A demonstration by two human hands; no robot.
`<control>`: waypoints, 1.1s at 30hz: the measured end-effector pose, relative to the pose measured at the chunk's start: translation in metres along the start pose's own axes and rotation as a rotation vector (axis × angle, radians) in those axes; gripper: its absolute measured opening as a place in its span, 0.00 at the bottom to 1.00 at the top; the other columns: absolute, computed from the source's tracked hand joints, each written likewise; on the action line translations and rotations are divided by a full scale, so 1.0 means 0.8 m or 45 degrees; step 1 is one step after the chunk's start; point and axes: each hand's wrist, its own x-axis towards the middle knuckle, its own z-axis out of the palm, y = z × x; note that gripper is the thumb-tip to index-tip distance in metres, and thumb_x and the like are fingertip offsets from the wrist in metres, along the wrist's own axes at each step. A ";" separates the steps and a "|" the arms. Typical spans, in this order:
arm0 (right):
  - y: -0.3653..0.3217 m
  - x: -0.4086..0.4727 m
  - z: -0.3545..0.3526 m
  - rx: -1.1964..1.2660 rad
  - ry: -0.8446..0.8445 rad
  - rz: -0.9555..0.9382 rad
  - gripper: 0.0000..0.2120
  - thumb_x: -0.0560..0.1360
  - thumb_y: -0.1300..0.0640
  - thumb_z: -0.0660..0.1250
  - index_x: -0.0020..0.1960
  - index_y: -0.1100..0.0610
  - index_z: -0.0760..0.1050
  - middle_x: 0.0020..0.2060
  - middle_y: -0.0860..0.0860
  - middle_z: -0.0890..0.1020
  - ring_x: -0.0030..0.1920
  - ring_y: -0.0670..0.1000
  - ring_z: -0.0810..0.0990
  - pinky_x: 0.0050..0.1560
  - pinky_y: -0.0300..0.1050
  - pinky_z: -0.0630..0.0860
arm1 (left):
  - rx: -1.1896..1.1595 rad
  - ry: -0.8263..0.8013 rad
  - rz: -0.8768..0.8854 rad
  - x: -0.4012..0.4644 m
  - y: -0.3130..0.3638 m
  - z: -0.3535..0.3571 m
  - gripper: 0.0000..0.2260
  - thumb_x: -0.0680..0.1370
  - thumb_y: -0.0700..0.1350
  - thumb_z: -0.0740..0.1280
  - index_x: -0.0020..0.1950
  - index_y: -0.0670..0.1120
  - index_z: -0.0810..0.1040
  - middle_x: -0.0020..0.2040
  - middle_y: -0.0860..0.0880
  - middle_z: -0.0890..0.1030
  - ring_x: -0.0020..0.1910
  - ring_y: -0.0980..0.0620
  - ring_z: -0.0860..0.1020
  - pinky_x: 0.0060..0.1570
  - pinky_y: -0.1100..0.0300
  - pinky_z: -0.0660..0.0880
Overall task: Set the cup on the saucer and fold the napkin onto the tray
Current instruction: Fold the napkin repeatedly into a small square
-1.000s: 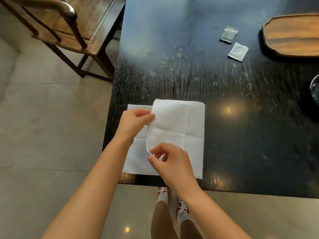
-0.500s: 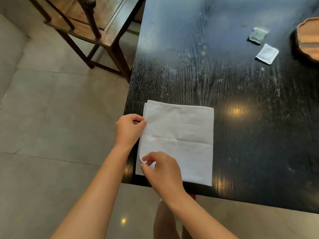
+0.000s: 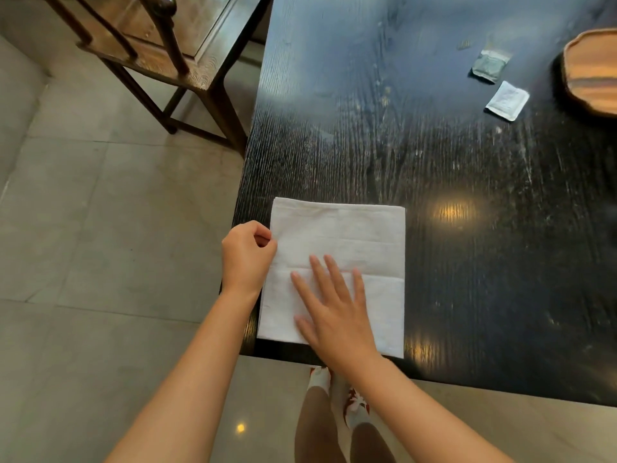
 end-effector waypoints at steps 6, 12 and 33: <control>0.065 -0.032 -0.006 -0.155 -0.089 -0.048 0.32 0.76 0.40 0.53 0.76 0.50 0.52 0.76 0.54 0.54 0.75 0.55 0.48 0.70 0.61 0.47 | 0.025 -0.051 0.137 -0.026 0.021 0.032 0.03 0.71 0.36 0.69 0.41 0.43 0.78 0.41 0.47 0.78 0.39 0.54 0.77 0.40 0.62 0.76; 0.127 -0.097 -0.023 -0.234 -0.087 0.114 0.33 0.76 0.38 0.53 0.76 0.49 0.49 0.76 0.53 0.51 0.76 0.54 0.46 0.72 0.59 0.44 | 0.326 -0.112 0.574 -0.072 0.073 0.094 0.19 0.71 0.38 0.67 0.61 0.46 0.72 0.57 0.47 0.76 0.55 0.48 0.74 0.50 0.51 0.72; 0.208 -0.029 -0.052 -0.177 0.170 0.332 0.29 0.76 0.47 0.48 0.74 0.60 0.56 0.74 0.55 0.60 0.73 0.52 0.57 0.70 0.54 0.43 | 0.788 -0.384 0.935 -0.079 0.062 0.142 0.26 0.78 0.50 0.48 0.76 0.47 0.52 0.77 0.51 0.51 0.75 0.54 0.48 0.69 0.37 0.46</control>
